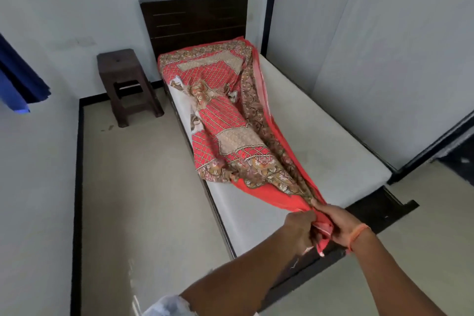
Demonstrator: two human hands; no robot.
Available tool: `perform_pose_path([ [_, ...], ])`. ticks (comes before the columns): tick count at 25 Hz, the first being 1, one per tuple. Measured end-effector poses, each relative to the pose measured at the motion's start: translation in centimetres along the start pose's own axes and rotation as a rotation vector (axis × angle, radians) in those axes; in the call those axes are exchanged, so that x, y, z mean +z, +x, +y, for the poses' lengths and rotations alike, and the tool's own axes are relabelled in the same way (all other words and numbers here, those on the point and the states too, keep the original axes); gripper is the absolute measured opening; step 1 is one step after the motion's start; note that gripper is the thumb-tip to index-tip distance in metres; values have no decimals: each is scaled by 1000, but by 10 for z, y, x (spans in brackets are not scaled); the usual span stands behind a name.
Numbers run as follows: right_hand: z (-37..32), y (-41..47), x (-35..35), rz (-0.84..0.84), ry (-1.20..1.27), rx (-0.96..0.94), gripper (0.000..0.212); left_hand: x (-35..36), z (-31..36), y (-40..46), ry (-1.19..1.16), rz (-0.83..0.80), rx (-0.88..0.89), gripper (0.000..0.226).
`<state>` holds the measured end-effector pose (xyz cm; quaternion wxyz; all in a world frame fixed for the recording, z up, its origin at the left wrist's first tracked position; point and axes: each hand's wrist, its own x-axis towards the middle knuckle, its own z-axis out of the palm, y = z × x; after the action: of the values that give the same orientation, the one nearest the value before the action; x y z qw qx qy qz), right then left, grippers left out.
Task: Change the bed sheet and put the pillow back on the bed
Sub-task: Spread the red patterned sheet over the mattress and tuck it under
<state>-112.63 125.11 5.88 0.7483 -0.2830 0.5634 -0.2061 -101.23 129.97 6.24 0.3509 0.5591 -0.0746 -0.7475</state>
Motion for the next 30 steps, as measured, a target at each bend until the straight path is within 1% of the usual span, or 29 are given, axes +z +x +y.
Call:
perform_pose_path([
  [2, -4, -5, -24, 67, 53, -50, 48, 13, -9, -2, 40, 37, 10, 9],
  [4, -16, -10, -36, 89, 64, -92, 34, 19, -7, 4, 27, 79, 36, 7],
  [6, -28, -9, -42, 122, 56, -159, 24, 23, 1, 17, -84, 104, 74, 7],
  [9, -43, -3, -56, 246, 62, -219, 15, 40, 21, 41, -345, 41, 116, 20],
  [11, -50, 2, -71, 309, 8, -247, 17, 53, 30, 53, -408, 34, 119, 24],
  [14, -55, 8, -104, 335, -160, -260, 27, 63, 35, 72, -480, 73, 98, 19],
  [16, -61, 10, -135, 323, -255, -255, 29, 72, 29, 85, -472, 107, 75, 16],
  [19, -76, 25, -188, 282, -322, -265, 31, 97, 19, 107, -561, 128, 70, 20],
  [21, -87, 41, -225, 238, -370, -255, 30, 126, 11, 126, -612, 209, 74, 18],
  [23, -97, 58, -258, 207, -420, -259, 29, 153, 5, 146, -638, 329, 80, 23],
  [24, -105, 67, -280, 198, -451, -264, 29, 175, -1, 158, -607, 396, 78, 25],
  [26, -126, 80, -333, 196, -503, -263, 26, 222, -11, 179, -520, 478, 66, 26],
  [28, -156, 77, -391, 231, -493, -262, 20, 274, -17, 192, -532, 498, 54, 11],
  [29, -171, 70, -421, 294, -471, -282, 20, 303, -22, 196, -527, 476, 42, 4],
  [30, -188, 62, -452, 375, -455, -324, 20, 332, -25, 202, -493, 409, 22, 2],
])
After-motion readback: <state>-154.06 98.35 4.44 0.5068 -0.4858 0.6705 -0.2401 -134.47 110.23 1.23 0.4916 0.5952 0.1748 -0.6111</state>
